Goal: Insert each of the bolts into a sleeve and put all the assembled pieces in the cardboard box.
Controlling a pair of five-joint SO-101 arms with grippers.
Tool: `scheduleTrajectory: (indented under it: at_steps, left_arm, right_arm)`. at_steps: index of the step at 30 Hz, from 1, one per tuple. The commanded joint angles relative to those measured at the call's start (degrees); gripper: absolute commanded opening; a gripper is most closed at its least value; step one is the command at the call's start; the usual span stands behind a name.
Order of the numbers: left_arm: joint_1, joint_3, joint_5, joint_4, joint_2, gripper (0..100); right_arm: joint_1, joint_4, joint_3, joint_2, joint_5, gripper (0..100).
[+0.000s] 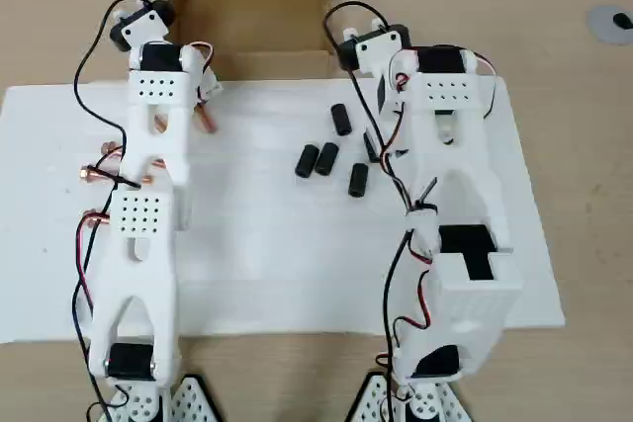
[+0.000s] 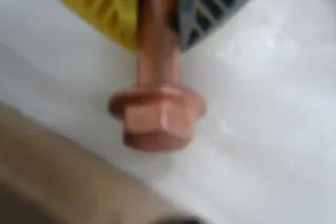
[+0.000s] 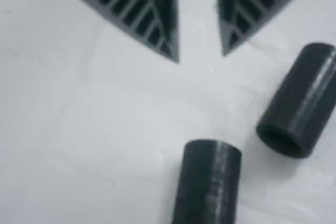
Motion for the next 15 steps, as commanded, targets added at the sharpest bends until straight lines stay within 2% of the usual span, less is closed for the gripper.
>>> scheduleTrajectory:
  at_steps: [1,6,15]
  left_arm:
    - [0.5,-8.0,-1.1,5.9,-2.2,0]
    - [1.4,-9.4,-2.6,10.0,-10.2,0]
    - [1.9,-4.0,-2.6,10.2,-29.0,0]
  right_arm:
    - [-0.3,0.2,0.0,-0.6,0.0,8.1]
    - [-0.3,0.3,0.0,-0.6,0.0,8.1]
    - [-0.6,0.0,2.0,-0.6,-0.1,8.1]
